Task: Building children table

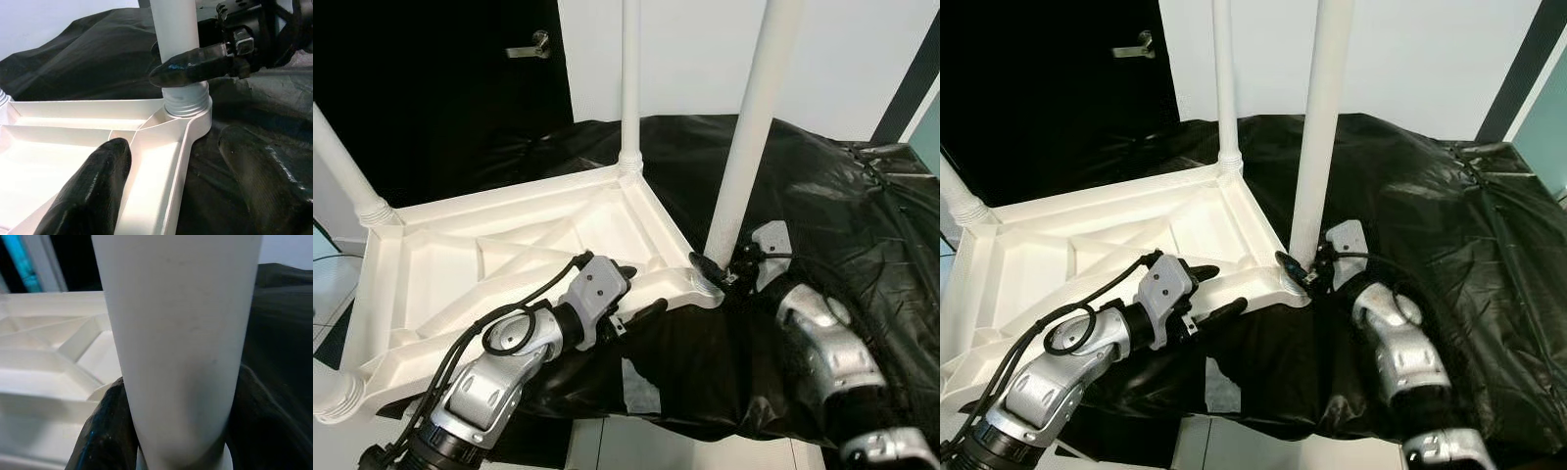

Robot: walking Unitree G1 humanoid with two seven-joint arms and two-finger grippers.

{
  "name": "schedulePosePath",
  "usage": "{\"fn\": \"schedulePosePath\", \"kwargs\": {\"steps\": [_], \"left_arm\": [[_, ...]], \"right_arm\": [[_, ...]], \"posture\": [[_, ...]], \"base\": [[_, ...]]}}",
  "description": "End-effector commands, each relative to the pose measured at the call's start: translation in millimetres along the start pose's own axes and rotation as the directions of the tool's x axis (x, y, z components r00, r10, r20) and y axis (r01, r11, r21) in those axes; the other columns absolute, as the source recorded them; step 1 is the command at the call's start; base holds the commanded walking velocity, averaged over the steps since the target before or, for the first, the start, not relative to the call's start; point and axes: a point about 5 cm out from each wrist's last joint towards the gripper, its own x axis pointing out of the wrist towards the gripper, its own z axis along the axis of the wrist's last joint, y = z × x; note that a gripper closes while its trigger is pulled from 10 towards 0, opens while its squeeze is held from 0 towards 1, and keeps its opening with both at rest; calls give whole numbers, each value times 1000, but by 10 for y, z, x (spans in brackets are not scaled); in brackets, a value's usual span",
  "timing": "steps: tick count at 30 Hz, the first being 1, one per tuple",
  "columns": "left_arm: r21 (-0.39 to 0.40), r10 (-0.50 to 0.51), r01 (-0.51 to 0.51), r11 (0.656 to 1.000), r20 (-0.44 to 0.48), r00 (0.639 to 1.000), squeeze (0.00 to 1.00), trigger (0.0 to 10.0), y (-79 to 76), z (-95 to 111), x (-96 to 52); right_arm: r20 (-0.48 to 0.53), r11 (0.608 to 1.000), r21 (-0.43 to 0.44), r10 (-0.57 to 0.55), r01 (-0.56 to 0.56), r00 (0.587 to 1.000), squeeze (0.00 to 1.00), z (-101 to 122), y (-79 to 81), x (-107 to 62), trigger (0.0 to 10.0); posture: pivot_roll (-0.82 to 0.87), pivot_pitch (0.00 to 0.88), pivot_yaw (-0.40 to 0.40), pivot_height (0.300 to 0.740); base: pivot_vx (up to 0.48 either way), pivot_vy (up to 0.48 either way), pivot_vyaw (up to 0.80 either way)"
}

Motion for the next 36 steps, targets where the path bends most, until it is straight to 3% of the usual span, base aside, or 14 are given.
{"fn": "schedulePosePath", "kwargs": {"steps": [1,3,7,9,12,16,23,24,26,27,31,36], "left_arm": [[1,-41,41,999,-5,999,0,10000,-29,6,-15],[1,-42,42,999,-5,999,0,10000,-33,6,-16],[0,-46,46,999,-7,999,0,10000,-39,6,-18],[0,-46,46,999,-6,999,0,10000,-39,6,-19],[1,-44,44,999,-7,999,0,10000,-28,10,-20],[0,-44,44,999,-7,999,0,10000,-28,11,-21],[5,-53,53,999,-8,999,0,10000,-14,17,-9],[5,-51,51,999,-7,999,0,10000,-15,18,-8],[5,-51,51,999,-7,999,0,10000,-15,18,-8],[5,-50,50,999,-7,999,0,10000,-19,18,-9],[4,-45,45,999,-7,999,0,10000,-21,14,-17],[3,-44,44,999,-8,999,0,10000,-19,12,-19]], "right_arm": [[-103,997,19,-70,72,992,0,-193,12,-59,10000],[-113,991,18,-126,129,986,0,-206,35,-65,10000],[-144,935,51,-342,352,929,0,-242,162,-95,10000],[-149,926,54,-363,374,920,0,-243,176,-98,10000],[-159,862,86,-484,500,861,0,-211,232,-106,10000],[-137,869,90,-474,487,870,0,-146,299,-87,10000],[-124,878,71,-464,474,877,0,-116,267,-126,10000],[-103,889,66,-446,454,889,863,-91,260,-135,10000],[-103,889,66,-446,454,889,863,-91,260,-135,10000],[-83,902,61,-422,427,903,1000,-68,241,-150,10000],[-29,940,59,-336,337,941,1000,-7,151,-215,10000],[-20,950,62,-304,305,952,1000,0,124,-234,10000]], "posture": [[61,0,2,740],[60,0,4,740],[63,0,3,740],[63,0,3,740],[61,0,9,740],[57,0,13,740],[54,0,10,740],[55,0,9,740],[55,0,9,740],[57,0,6,740],[58,0,3,740],[58,0,3,740]], "base": [[0,0,0],[0,0,0],[0,0,0],[0,0,0],[0,0,0],[0,0,0],[0,0,0],[0,0,0],[0,0,0],[0,0,0],[0,0,0],[0,0,0]]}}
